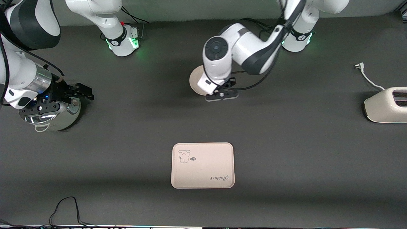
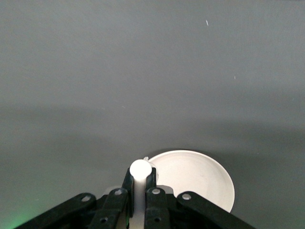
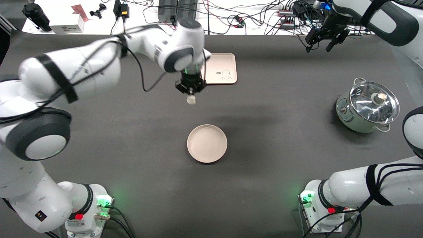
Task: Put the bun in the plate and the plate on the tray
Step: 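Carry the bun with the left gripper over the white plate and lower it, then open the left gripper over the plate while the right gripper reaches the plate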
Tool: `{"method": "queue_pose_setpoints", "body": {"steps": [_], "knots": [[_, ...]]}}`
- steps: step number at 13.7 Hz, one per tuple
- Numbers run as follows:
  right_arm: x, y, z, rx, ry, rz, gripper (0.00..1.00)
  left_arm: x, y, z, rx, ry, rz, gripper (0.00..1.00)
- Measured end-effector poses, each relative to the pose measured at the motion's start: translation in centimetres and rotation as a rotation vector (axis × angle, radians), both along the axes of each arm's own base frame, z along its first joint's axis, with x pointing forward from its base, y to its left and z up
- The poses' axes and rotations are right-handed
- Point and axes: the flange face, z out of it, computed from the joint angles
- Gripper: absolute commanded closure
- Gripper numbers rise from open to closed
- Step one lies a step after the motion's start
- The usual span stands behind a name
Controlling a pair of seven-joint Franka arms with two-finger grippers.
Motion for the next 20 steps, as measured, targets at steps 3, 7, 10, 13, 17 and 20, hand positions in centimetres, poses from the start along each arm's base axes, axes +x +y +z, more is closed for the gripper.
{"method": "queue_pose_setpoints", "body": {"steps": [3, 7, 10, 13, 17, 20], "knots": [[-0.3, 0.2, -0.1, 0.014, 0.02, -0.004, 0.0, -4.0, -1.8, -5.6, -0.027, -0.003, 0.022, 1.0], [-0.3, 0.6, -0.2, 0.026, 0.031, -0.073, 0.0, -8.4, -2.3, -9.7, -0.062, -0.007, 0.046, 1.0], [-0.5, 2.1, -0.2, 0.017, 0.037, -0.113, 0.0, -11.4, -2.8, -12.9, -0.113, -0.025, 0.073, 0.86], [-0.6, 2.7, -0.3, 0.014, 0.04, -0.122, 0.0, -12.4, -3.0, -14.8, -0.112, -0.016, 0.09, 0.0], [-1.5, 5.5, -0.3, 0.003, 0.036, -0.155, 0.0, -12.3, -3.0, -14.8, -0.109, -0.017, 0.114, 0.0], [-2.7, 6.6, -2.2, 0.005, -0.004, -0.152, 0.0, -12.1, -2.9, -14.8, -0.109, -0.018, 0.121, 0.0]]}}
